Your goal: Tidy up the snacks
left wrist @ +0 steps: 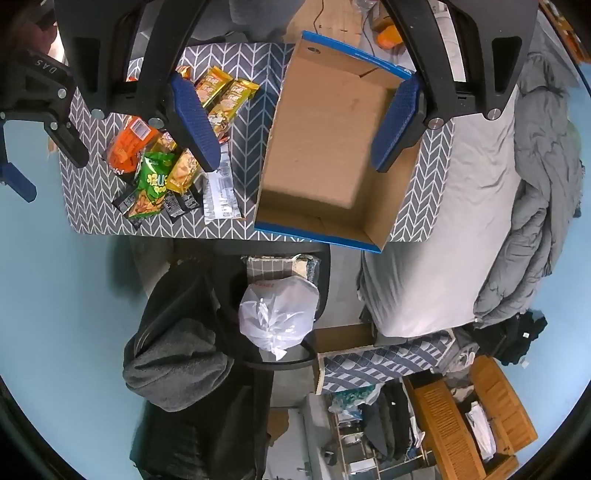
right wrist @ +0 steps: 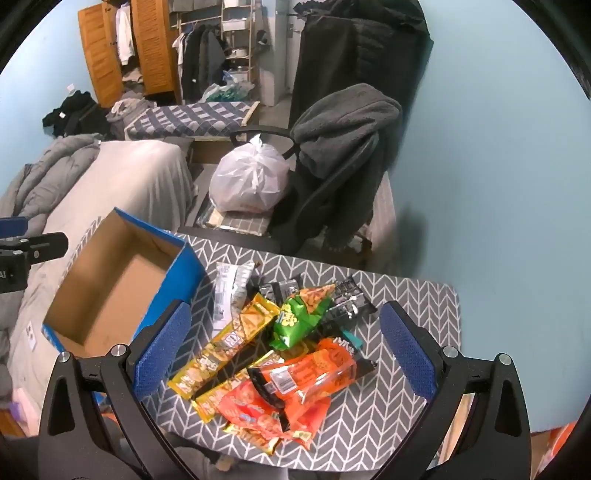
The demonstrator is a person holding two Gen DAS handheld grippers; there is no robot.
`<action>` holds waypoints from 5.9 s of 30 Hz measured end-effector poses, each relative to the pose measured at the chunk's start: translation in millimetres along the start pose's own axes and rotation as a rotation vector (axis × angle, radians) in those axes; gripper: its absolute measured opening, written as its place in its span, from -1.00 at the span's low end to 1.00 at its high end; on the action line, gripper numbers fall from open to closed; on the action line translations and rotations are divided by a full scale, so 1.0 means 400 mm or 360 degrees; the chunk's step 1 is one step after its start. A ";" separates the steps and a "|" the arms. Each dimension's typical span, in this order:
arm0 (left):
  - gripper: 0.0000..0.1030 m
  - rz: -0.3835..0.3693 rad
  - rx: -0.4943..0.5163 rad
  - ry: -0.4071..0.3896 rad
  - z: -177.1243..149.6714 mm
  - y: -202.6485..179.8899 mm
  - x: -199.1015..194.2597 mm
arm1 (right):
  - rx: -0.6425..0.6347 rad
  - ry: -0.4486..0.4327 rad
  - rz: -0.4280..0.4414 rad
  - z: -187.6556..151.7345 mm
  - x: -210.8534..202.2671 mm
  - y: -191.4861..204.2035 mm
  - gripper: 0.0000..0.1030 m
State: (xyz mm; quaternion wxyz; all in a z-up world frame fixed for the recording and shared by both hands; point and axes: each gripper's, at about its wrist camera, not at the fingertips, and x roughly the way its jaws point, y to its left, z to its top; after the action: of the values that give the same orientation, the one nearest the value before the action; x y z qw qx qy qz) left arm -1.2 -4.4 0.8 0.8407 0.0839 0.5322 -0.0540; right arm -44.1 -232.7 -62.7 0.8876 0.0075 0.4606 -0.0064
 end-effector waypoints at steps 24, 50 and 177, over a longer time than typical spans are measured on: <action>0.64 -0.0019 0.0007 0.0005 0.019 -0.028 -0.009 | -0.0007 0.0020 0.0004 -0.001 0.007 -0.009 0.95; 0.64 -0.0029 0.0021 0.0003 0.008 -0.044 -0.012 | -0.0009 0.0026 0.0014 -0.007 0.006 -0.019 0.95; -0.39 -0.0168 0.0566 0.0400 -0.243 -0.311 0.457 | 0.0338 0.0605 0.0193 -0.353 0.290 -0.265 -0.14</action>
State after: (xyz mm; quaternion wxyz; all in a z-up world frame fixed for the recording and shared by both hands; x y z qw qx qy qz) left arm -31.4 -107.4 -215.6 0.7359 0.2089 0.6185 -0.1799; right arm -94.7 -336.6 -239.7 0.7778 0.1297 0.6150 0.0000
